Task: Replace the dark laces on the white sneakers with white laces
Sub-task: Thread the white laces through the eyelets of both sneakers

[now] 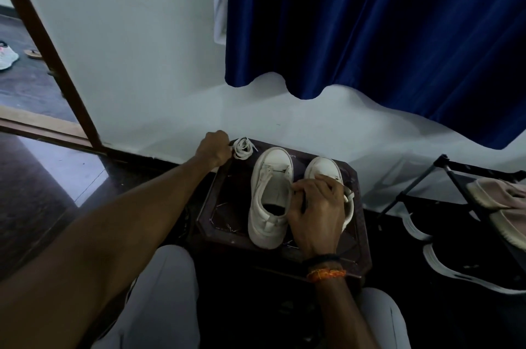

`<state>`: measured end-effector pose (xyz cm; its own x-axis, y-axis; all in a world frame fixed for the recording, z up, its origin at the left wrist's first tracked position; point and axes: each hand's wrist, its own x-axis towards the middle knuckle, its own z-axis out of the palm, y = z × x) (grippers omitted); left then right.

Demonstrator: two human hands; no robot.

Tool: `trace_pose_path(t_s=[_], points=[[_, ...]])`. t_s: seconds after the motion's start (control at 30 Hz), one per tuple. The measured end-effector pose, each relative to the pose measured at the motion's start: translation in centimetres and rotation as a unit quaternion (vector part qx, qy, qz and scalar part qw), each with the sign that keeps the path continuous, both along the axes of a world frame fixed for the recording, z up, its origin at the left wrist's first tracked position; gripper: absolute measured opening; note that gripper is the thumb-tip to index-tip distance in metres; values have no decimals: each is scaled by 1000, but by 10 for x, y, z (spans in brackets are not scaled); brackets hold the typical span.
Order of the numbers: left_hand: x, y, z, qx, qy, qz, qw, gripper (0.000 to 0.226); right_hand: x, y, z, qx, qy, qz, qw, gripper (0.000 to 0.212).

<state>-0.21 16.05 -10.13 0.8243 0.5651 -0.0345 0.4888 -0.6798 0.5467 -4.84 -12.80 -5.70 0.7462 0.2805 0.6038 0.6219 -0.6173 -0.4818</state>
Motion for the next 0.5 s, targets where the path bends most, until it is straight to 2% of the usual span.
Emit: trace_pose_path(t_s=[0.1,0.27,0.43,0.5], points=[[1,2,3,20,-7,17,1000,16,1,0,-3,3,-2,-9,1000,14],[-3,-6,33,39,-64,-14,997,15,1,0,-5,11,-17,-14,1000,14],[-4,-23,102,25,-185,-85,979,23,0,0,-1,25,-12,-13,1000,16],[-3,-31,133,5,-231,-99,968,17,-2,0,2,31,-6,-10,999,15]])
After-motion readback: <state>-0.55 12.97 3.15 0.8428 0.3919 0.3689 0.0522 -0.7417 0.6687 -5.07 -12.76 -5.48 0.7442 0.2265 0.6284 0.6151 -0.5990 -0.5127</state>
